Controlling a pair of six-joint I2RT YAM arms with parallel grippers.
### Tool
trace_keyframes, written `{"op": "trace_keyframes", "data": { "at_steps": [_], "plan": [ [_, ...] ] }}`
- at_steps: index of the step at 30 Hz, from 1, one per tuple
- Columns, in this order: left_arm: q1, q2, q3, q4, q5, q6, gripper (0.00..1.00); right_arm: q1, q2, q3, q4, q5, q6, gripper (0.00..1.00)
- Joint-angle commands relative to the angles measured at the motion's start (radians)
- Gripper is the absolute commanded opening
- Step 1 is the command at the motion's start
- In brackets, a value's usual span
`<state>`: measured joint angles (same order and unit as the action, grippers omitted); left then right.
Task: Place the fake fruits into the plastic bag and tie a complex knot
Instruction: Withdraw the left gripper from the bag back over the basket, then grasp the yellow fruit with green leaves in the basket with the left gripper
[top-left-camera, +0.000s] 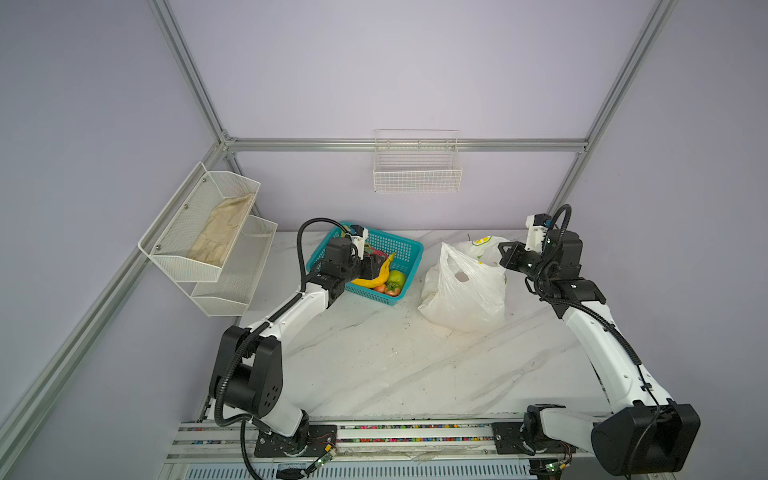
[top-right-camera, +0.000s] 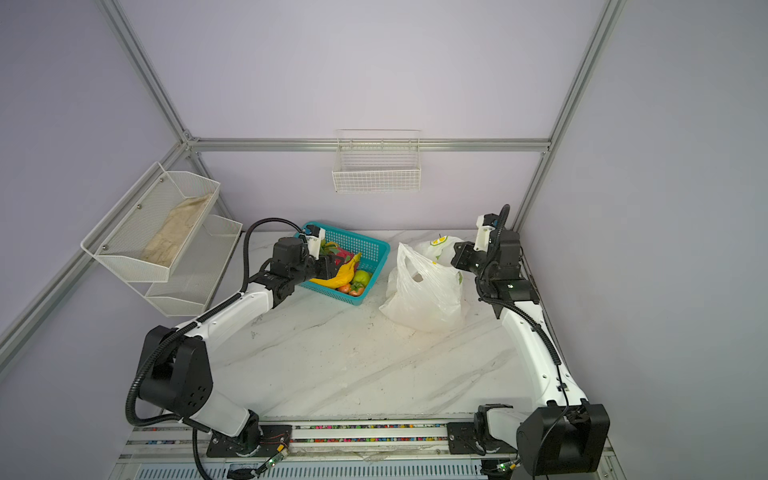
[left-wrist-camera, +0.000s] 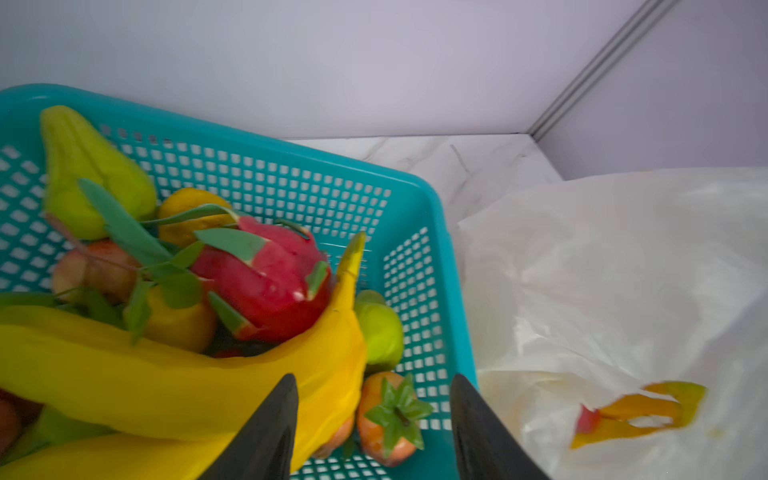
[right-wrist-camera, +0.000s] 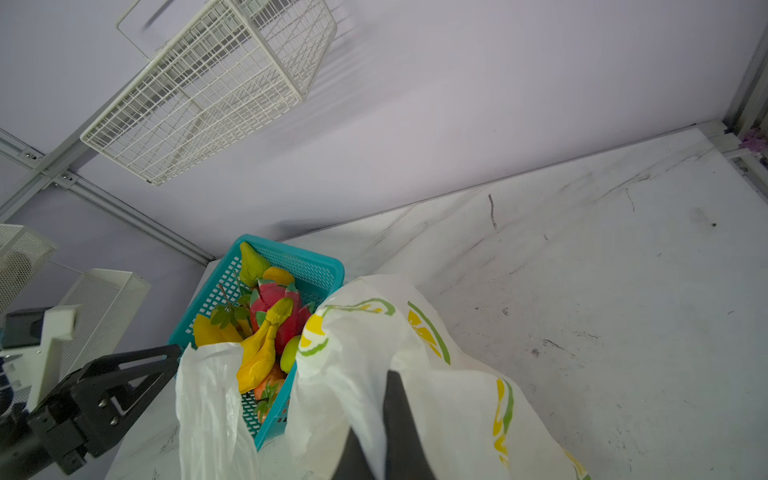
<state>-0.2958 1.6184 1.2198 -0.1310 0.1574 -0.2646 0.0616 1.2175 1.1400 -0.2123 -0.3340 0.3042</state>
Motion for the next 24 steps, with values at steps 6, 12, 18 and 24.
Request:
{"op": "trace_keyframes", "data": {
  "at_steps": [6,12,18,24],
  "plan": [
    [0.125,0.185,0.348,-0.186,-0.116,0.071,0.61,-0.003,0.009,-0.017,0.051,-0.027,-0.001,0.00],
    [0.178,0.345,0.521,-0.258,-0.054,0.056,0.55,-0.002,0.004,-0.017,0.048,-0.024,-0.006,0.00],
    [0.193,0.457,0.640,-0.306,-0.025,0.056,0.45,-0.002,0.005,-0.019,0.047,-0.019,-0.007,0.00],
    [0.197,0.530,0.736,-0.359,-0.019,0.056,0.31,-0.002,0.007,-0.022,0.048,-0.015,-0.010,0.00]
  ]
}}
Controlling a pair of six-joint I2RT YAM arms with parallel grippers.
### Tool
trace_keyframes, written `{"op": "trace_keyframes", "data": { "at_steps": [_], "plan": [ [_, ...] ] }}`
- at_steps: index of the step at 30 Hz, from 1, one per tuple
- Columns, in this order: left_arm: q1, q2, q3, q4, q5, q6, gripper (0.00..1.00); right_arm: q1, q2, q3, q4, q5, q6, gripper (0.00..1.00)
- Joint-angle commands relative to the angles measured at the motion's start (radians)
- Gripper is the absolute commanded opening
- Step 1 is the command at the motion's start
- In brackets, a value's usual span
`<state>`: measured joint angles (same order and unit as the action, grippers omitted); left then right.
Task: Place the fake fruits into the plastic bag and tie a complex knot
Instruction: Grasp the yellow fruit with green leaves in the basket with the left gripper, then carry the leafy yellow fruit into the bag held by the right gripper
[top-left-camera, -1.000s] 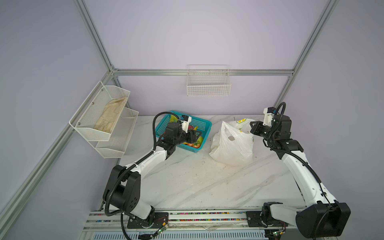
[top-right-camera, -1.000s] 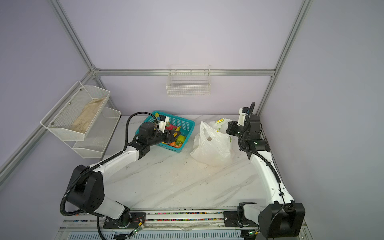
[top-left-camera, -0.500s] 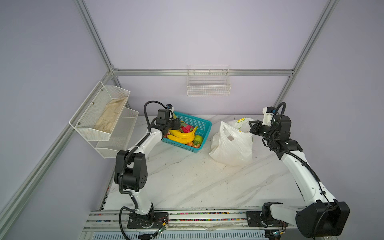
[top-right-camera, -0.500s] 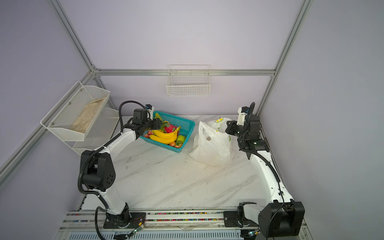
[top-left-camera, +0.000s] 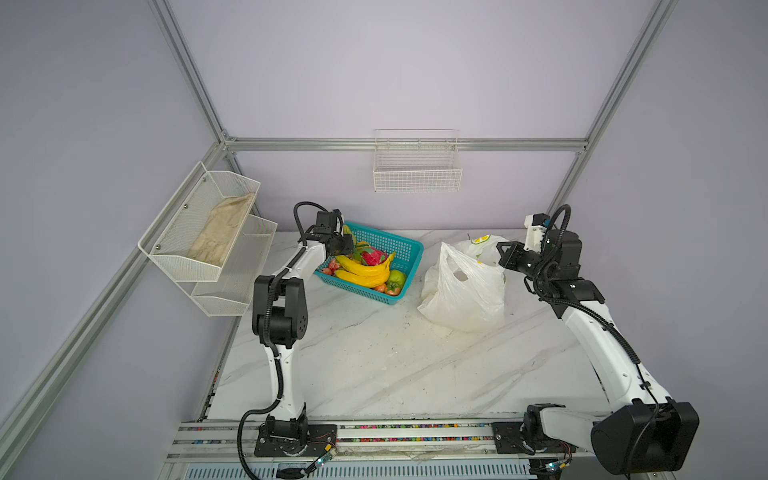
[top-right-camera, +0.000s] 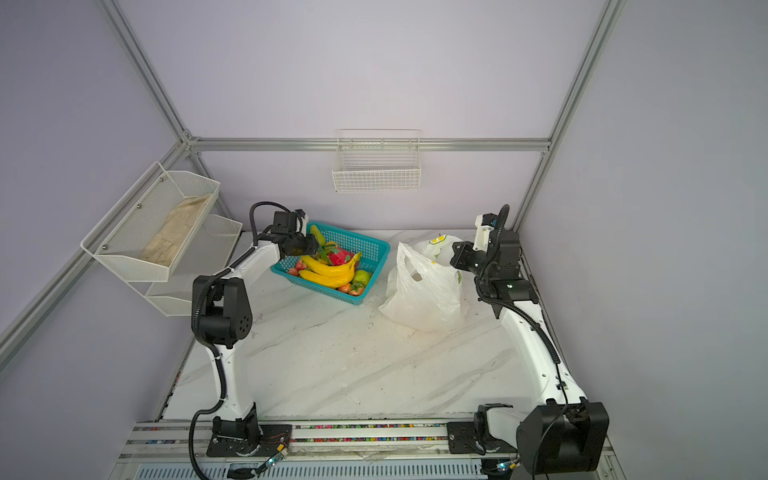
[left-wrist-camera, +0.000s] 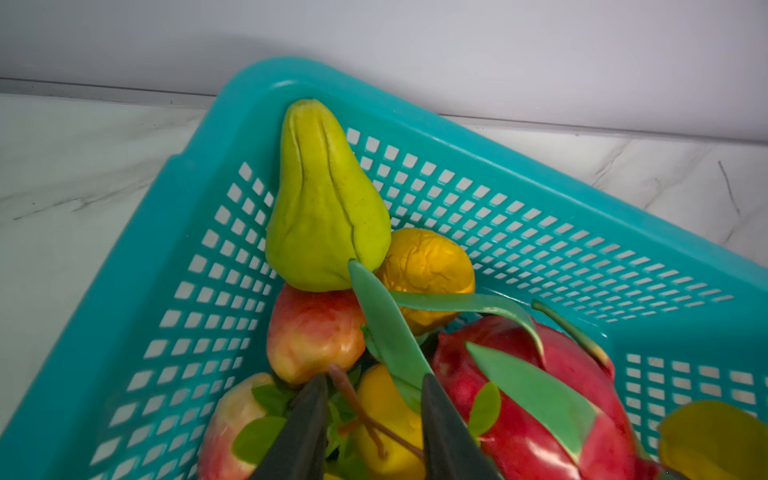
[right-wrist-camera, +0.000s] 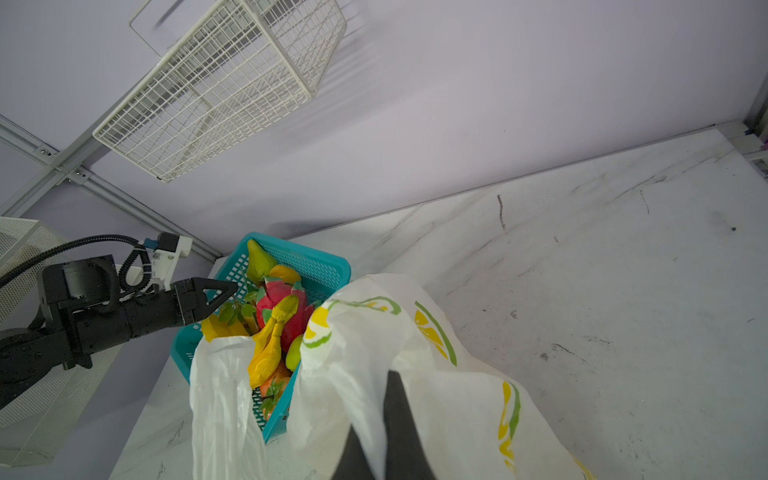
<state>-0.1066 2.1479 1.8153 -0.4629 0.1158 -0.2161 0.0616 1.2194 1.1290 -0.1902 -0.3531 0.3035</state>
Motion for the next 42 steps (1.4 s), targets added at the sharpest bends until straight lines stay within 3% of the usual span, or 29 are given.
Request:
{"op": "trace_keyframes", "data": {
  "at_steps": [1,13,22,35,38,42],
  "plan": [
    [0.008,0.006,0.146,-0.033,0.021,0.007,0.29,-0.002,0.006,-0.013,0.025,0.006,-0.009,0.00],
    [0.010,0.011,0.182,-0.045,-0.020,0.038,0.00,-0.002,0.010,-0.013,0.026,0.009,-0.010,0.00],
    [0.010,-0.093,0.155,-0.001,0.001,0.063,0.00,-0.002,0.006,-0.012,0.025,0.005,-0.009,0.00],
    [-0.014,-0.332,-0.050,0.147,-0.011,0.046,0.00,-0.002,0.005,-0.014,0.023,-0.007,-0.008,0.00],
    [-0.038,-0.424,-0.116,0.152,0.004,0.035,0.00,-0.001,0.007,-0.016,0.026,-0.016,-0.006,0.00],
    [-0.119,-0.617,-0.321,0.234,0.001,0.008,0.00,0.001,0.008,-0.014,0.024,-0.019,-0.005,0.00]
  ]
}}
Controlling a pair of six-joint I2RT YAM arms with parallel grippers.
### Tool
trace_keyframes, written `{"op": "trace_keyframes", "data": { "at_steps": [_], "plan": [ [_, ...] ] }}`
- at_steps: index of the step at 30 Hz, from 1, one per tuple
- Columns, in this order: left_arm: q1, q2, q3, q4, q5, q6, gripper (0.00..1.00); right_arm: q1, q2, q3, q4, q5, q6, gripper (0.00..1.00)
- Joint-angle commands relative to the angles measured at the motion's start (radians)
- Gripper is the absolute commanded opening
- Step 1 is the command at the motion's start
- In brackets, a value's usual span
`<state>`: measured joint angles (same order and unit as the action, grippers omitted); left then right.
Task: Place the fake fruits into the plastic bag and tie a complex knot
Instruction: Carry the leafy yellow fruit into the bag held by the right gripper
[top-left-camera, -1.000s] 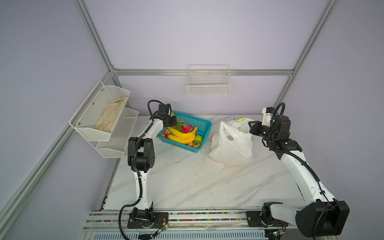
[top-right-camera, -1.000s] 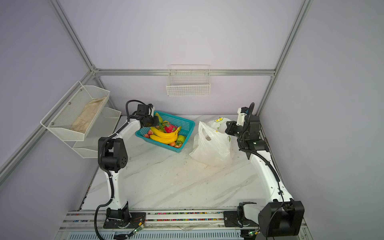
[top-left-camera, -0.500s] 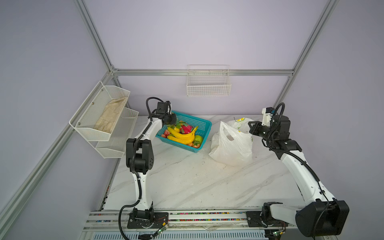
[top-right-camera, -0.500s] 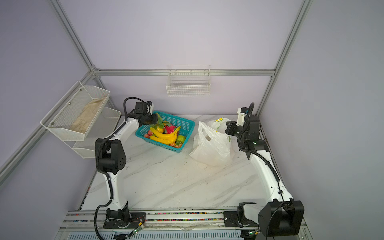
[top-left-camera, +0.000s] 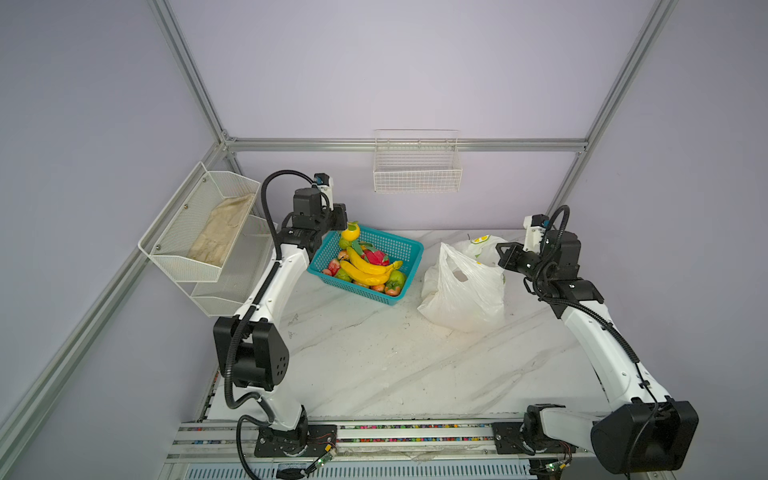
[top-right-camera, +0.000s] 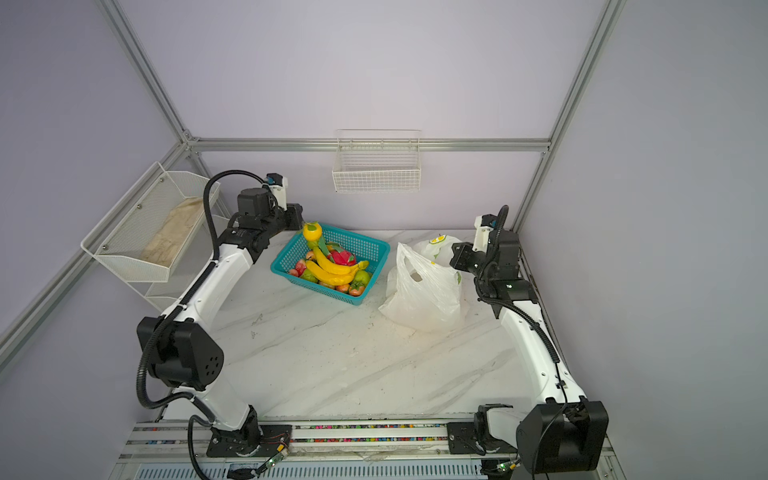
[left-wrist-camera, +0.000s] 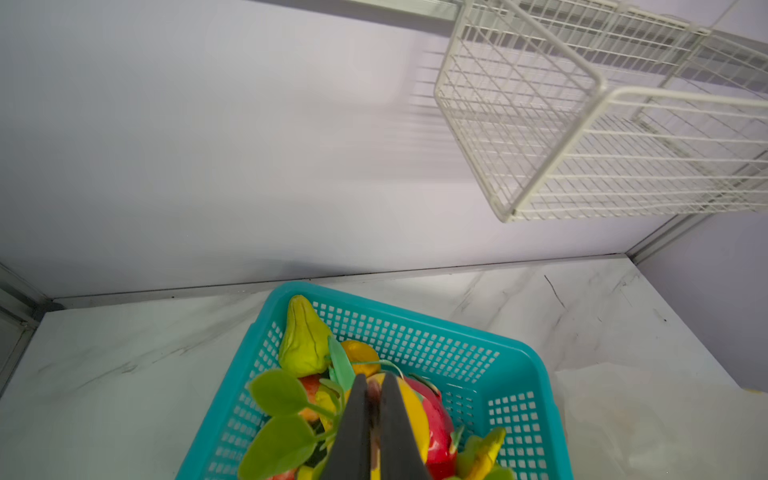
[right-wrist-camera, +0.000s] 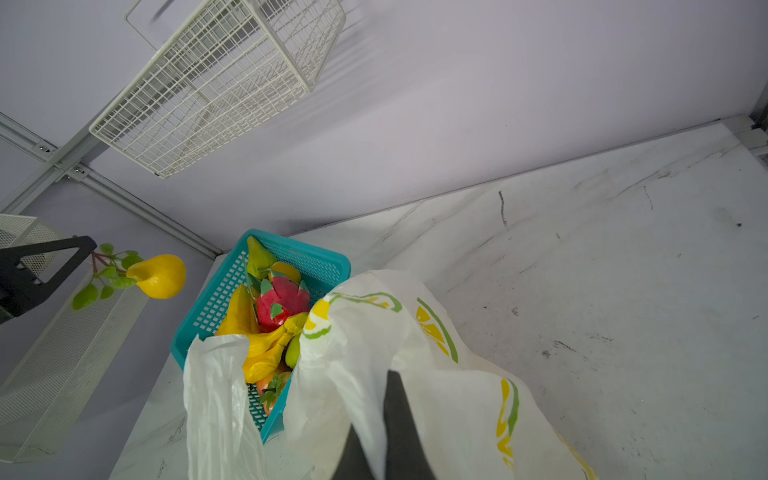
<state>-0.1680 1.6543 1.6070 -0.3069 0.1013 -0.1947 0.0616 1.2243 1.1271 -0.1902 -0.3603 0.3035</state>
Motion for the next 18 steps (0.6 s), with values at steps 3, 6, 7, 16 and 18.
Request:
{"op": "trace_keyframes", "data": {
  "at_steps": [3,6,7,16,18],
  "plan": [
    [-0.149,-0.273,-0.273,0.179,0.045,-0.060,0.00,0.002,0.007,-0.009,0.023,-0.021,-0.005,0.00],
    [-0.254,-0.343,-0.376,0.263,0.043,-0.084,0.00,0.003,0.007,-0.012,0.031,-0.051,0.000,0.00],
    [-0.291,-0.345,-0.391,0.286,0.047,-0.091,0.00,0.004,0.008,-0.012,0.033,-0.056,0.002,0.00],
    [-0.477,-0.191,-0.285,0.343,-0.006,-0.060,0.00,0.016,-0.012,-0.041,0.055,-0.091,0.029,0.00],
    [-0.495,-0.177,-0.270,0.339,-0.031,-0.043,0.00,0.019,-0.015,-0.042,0.054,-0.098,0.031,0.00]
  ]
}}
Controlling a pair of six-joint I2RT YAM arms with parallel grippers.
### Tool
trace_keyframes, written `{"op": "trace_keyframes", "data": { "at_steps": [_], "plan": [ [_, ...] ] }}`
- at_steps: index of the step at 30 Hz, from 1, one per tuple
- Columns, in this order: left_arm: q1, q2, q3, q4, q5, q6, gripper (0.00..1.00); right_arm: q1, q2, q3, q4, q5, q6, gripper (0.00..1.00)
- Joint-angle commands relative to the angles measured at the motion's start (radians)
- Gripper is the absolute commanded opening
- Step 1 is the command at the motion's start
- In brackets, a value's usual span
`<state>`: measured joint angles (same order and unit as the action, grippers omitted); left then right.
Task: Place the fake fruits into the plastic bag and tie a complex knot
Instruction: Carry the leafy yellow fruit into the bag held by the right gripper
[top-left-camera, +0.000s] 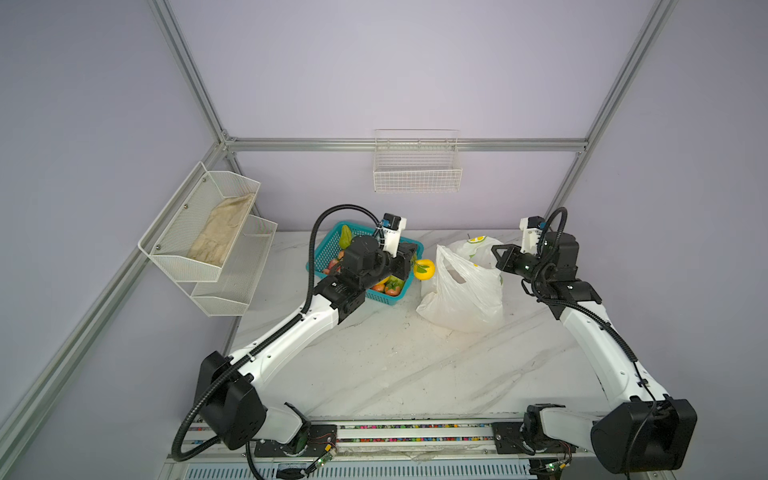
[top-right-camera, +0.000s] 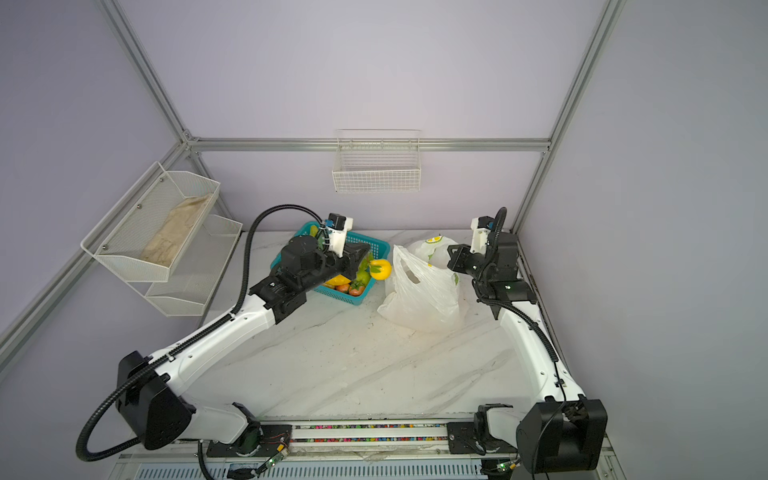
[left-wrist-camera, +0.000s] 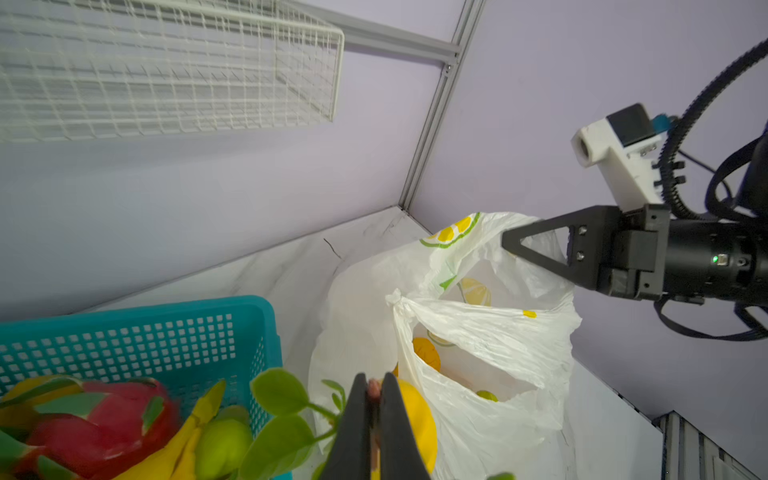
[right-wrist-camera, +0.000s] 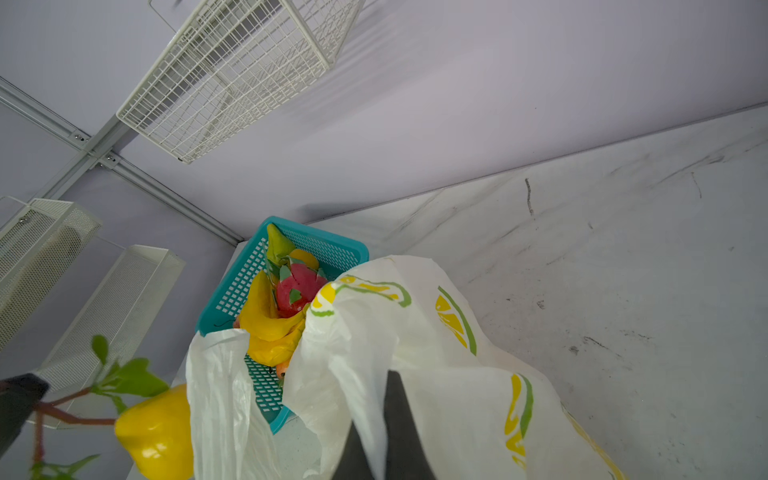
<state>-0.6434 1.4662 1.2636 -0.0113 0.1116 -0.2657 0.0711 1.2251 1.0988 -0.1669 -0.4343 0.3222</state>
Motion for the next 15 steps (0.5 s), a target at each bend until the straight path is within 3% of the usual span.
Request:
{"op": "trace_keyframes", "data": {
  "at_steps": [1,6,9,15],
  "plan": [
    [-0.025,0.015,0.074,0.045,-0.059,0.036,0.00,0.012,-0.018,-0.015,0.031,-0.027,0.011,0.00],
    [-0.027,0.052,0.086,0.030,-0.192,0.073,0.00,0.018,-0.032,-0.017,0.035,-0.044,0.012,0.00],
    [-0.027,0.097,0.115,0.028,-0.215,0.069,0.00,0.019,-0.041,-0.019,0.040,-0.063,0.016,0.00],
    [-0.033,0.158,0.177,0.044,-0.092,0.002,0.00,0.025,-0.055,-0.029,0.058,-0.090,0.037,0.00]
  ]
}}
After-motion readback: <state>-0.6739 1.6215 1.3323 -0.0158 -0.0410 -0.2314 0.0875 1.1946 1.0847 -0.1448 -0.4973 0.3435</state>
